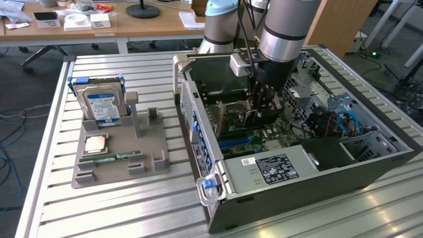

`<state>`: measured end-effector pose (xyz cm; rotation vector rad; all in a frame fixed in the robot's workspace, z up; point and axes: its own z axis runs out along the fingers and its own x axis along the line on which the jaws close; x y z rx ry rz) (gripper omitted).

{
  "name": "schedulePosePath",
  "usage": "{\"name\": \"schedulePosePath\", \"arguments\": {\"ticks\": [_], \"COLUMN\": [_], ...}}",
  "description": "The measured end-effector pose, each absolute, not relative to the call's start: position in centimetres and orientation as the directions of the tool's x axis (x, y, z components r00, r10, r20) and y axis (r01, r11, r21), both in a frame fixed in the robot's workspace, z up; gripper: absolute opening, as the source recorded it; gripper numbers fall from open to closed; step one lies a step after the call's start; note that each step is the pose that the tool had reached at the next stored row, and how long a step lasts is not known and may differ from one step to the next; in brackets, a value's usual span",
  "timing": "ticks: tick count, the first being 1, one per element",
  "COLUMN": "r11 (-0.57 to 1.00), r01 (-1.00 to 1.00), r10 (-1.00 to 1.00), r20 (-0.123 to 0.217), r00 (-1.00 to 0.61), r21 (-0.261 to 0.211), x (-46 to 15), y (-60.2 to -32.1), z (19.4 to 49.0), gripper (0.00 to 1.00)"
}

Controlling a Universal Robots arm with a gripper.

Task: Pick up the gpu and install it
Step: 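Insert the gpu into the slot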

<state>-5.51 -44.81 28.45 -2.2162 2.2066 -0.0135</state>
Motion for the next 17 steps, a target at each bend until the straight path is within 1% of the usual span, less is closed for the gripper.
{"name": "schedulePosePath", "arguments": {"ticks": [17], "r11": [-0.004], "r01": [-1.0], "r10": [-1.0], "r20": [-0.004], "r00": [0.004], "r21": [-0.015], "x": [-5.58], "y": [-44.94], "z": [27.89], "gripper": [0.26]}}
